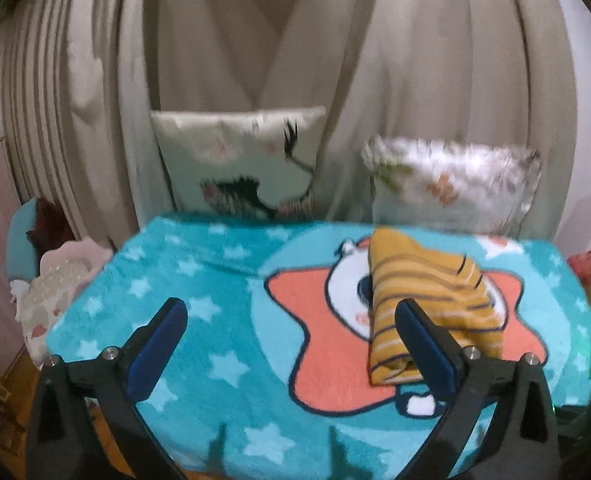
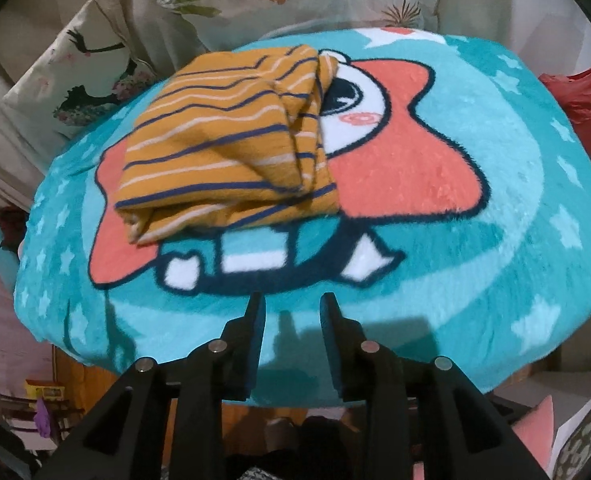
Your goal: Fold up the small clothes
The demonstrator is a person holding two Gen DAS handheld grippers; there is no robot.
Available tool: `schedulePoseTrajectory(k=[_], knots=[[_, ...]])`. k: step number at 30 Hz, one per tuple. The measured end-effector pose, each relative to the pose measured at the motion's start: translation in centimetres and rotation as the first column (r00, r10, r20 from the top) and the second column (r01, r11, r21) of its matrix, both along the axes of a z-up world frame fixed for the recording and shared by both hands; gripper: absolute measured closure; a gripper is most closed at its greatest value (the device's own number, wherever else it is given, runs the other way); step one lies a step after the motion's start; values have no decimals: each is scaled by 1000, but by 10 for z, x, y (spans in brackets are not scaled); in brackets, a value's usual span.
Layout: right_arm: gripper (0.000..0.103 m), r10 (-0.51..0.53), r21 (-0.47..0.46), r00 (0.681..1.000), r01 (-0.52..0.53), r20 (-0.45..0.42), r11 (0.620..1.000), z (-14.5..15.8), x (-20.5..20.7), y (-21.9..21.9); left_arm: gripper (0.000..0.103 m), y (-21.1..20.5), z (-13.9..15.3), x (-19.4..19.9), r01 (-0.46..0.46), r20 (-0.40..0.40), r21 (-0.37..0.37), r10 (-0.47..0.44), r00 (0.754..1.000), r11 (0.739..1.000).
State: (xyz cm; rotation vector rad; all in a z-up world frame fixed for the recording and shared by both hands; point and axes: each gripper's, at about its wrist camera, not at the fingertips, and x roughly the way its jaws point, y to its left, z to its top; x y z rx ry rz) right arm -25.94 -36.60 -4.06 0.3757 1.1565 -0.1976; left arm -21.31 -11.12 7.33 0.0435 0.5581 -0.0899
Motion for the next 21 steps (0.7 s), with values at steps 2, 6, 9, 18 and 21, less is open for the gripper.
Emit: schedulePoseTrajectory(k=[2,6,9,18,21], knots=[[70,-14,-9,1000,14,21,1000,6,-7,7,0,7,13,-10,29,61,-34,-27,998,999],[67,-26,-38,999,28,45,999,19,-20,22,0,11,20,-7,106,12,-38,-106,994,994],[59,-25,-59,998,28,49,998,25,-31,34,0,14,11,-4,138,-74,-55,-142,987,989],[51,-58,-105,998,59,14,993,20,-63,58,0,10,-51,-8,196,-325,-20,-192,926,980],[50,-80,-95,997,80,-2,992,13,-70,59,0,8,-65,-12,199,-359,-11,-190,914,980]])
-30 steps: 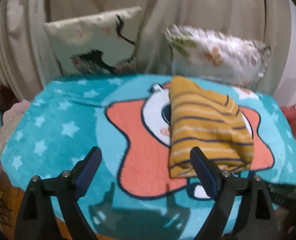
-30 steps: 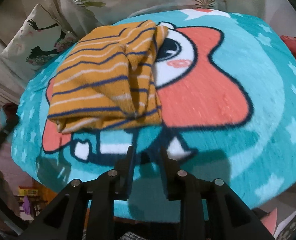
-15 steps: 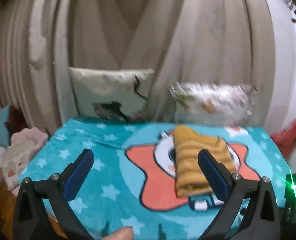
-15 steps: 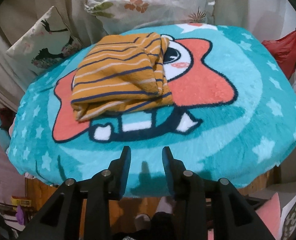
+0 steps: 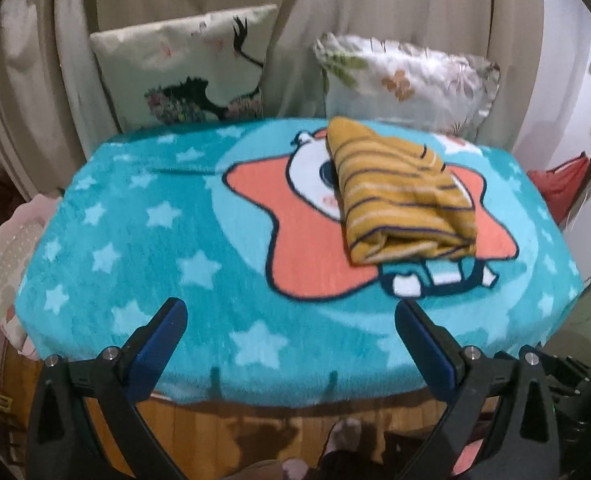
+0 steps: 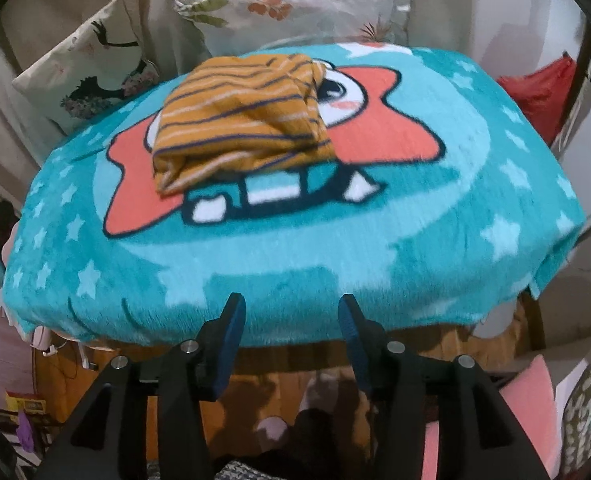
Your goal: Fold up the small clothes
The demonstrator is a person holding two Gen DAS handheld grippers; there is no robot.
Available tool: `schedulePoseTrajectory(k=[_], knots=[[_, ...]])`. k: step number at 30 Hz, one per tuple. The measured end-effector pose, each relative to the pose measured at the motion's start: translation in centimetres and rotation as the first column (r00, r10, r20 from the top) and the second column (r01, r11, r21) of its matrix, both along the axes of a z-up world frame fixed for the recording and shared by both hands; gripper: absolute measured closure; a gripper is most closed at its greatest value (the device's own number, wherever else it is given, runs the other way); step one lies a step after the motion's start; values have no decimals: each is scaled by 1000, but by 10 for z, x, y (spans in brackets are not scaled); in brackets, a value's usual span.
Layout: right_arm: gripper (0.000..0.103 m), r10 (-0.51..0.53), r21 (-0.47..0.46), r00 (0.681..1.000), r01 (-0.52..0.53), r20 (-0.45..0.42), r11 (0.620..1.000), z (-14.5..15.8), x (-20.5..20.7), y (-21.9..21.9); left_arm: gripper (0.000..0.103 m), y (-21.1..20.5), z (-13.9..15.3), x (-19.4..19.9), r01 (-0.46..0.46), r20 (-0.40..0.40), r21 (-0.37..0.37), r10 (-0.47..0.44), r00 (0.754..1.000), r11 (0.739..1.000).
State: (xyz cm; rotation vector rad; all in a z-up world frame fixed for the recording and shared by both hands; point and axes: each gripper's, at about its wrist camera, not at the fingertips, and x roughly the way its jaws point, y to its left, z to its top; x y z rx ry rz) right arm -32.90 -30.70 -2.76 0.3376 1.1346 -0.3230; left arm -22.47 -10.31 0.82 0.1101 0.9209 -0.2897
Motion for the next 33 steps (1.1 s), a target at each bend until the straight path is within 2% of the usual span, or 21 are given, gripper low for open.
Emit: schedulePoseTrajectory(k=[7,20,25,33], knots=[[49,-14,2,997,14,-70,1000,-21,10,-4,0,-9,-25,8,4,-47,95,0,999,995],[44,85,10,988,-84,-130,996,-42,60,-29,0,-32,-58,42,-55,-162,142,78,984,988],[44,75,6,987,-75,-145,997,-45,68,-45,0,-47,-72,50,-46,-217,146,77,973,988],[42,52,-5,979,-54,-198,999,-54,75,-62,0,-66,-87,55,-15,-261,177,62,963,984]])
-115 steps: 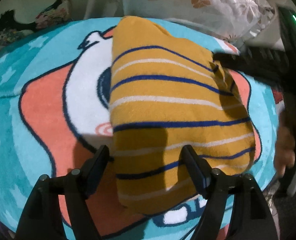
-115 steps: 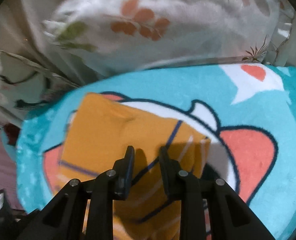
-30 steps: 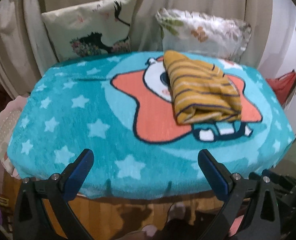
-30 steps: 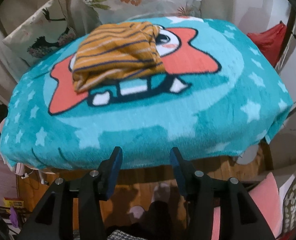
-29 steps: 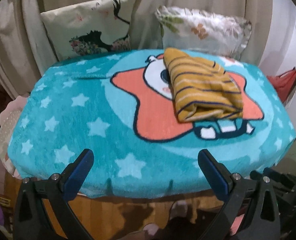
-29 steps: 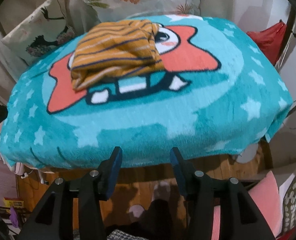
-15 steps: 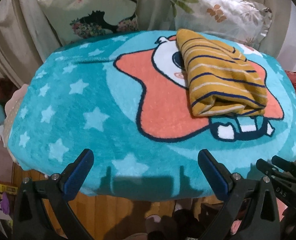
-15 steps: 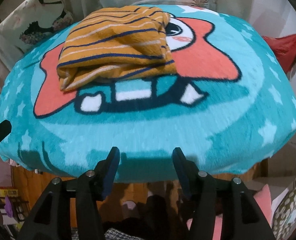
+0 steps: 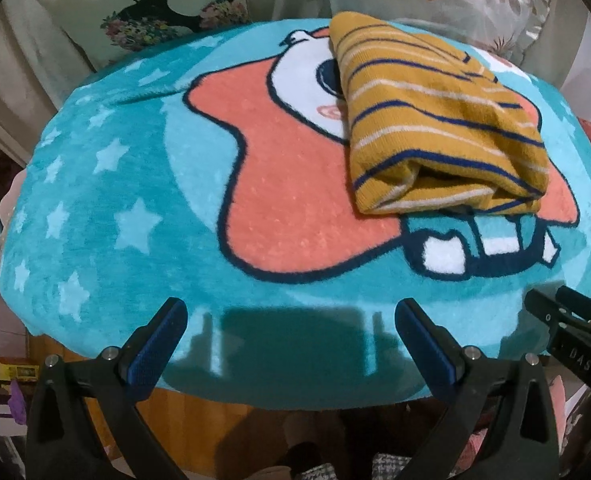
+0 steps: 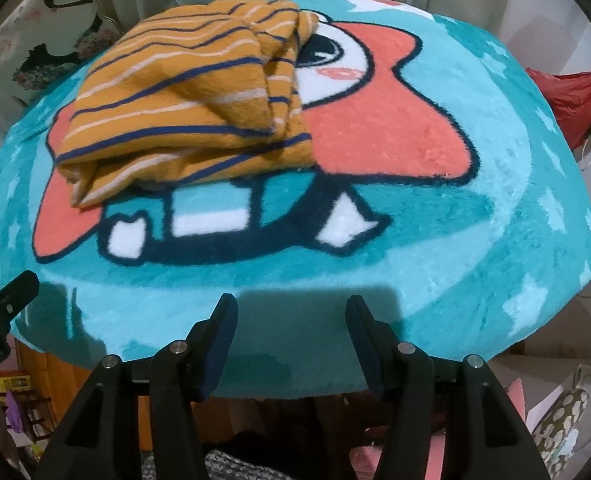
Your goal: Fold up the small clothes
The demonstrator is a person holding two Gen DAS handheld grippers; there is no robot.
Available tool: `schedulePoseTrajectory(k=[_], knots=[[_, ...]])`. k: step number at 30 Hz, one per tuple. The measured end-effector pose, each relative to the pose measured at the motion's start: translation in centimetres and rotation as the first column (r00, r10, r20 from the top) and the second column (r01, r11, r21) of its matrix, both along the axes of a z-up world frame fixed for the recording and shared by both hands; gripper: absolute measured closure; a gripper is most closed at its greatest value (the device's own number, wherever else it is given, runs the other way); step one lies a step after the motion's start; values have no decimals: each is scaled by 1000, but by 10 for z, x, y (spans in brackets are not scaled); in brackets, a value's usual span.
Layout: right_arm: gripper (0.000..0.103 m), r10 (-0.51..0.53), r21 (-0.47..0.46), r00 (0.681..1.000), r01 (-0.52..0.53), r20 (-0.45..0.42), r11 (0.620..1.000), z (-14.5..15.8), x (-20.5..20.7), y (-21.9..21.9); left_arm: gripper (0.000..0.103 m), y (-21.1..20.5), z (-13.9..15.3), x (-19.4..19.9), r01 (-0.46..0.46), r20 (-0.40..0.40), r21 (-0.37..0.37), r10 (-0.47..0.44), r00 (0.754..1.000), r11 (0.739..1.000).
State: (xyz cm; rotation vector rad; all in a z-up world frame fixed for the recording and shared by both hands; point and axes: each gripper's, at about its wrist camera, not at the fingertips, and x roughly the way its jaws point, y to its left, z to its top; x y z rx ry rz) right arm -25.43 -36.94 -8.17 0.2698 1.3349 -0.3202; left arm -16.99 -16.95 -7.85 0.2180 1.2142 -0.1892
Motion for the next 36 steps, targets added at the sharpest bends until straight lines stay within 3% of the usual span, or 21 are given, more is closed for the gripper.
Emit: schedulePoseTrajectory(k=[10,25,36], knots=[[39,22,-49,1000,-23,-15,999,-4,11,-3,0,-5,-8,3,-24,-34,15,24,999,1000],[35,28,-45,1000,-29,-10,999,-10,20,-17,0,-5,-14,0,-43,-55,24,44,998,999],[34,19,-52,1000,-19,-12,998,-8,16,-5,0,-1,-16,1,-39,-71,18,41,997,999]])
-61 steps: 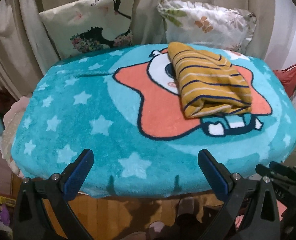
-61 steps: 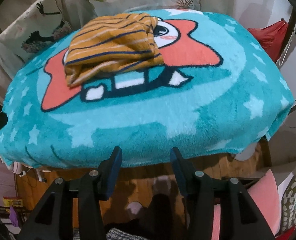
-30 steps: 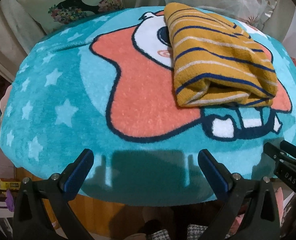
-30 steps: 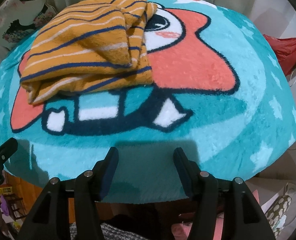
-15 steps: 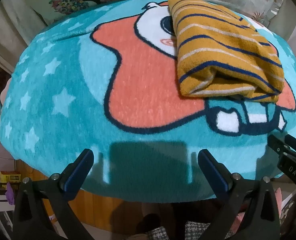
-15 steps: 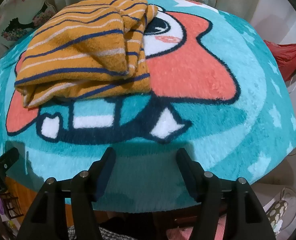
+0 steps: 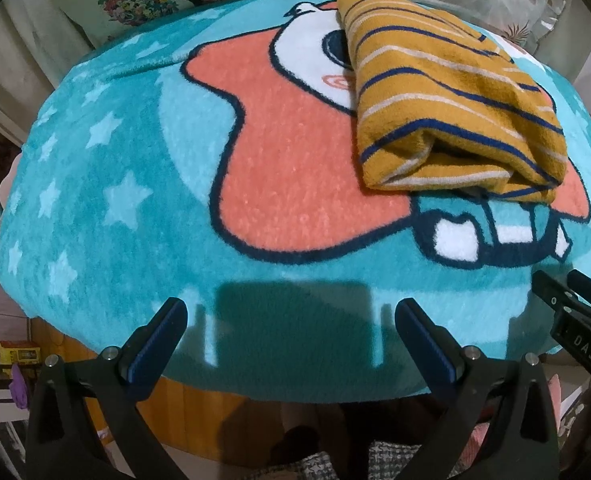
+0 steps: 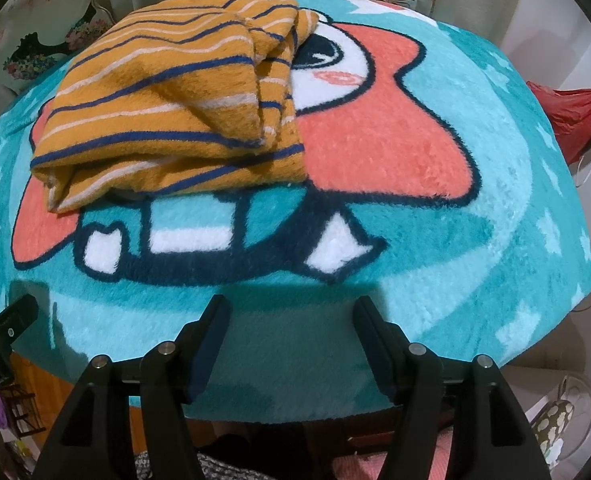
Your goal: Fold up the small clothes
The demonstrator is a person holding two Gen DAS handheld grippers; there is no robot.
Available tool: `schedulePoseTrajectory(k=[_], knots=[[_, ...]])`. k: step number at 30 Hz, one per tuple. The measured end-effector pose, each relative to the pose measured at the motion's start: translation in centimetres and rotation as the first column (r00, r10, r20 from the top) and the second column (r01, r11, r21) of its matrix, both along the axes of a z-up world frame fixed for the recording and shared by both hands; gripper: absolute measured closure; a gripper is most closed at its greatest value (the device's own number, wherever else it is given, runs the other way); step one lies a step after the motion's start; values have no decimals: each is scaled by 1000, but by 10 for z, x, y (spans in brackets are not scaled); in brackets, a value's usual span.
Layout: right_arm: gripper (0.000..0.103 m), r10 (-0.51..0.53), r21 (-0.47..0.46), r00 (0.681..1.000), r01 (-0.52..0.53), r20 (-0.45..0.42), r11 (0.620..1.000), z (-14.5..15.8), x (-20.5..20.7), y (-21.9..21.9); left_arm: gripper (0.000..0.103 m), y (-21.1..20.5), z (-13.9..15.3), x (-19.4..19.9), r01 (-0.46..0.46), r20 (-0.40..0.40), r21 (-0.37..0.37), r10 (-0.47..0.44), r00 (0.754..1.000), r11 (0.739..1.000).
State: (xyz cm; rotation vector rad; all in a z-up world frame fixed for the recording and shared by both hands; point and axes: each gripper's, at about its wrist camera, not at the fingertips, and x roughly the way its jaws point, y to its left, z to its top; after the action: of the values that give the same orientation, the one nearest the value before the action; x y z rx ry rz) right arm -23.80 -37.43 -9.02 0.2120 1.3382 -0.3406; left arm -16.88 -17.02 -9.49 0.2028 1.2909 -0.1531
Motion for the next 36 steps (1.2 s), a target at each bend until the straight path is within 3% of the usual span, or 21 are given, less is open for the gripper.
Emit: schedulePoseTrajectory(k=[36], knots=[[33,5,-18,1000,-5,-12,1000,11,-11,45,0,22,-5,7,-13,-15,-35,13,1000,999]])
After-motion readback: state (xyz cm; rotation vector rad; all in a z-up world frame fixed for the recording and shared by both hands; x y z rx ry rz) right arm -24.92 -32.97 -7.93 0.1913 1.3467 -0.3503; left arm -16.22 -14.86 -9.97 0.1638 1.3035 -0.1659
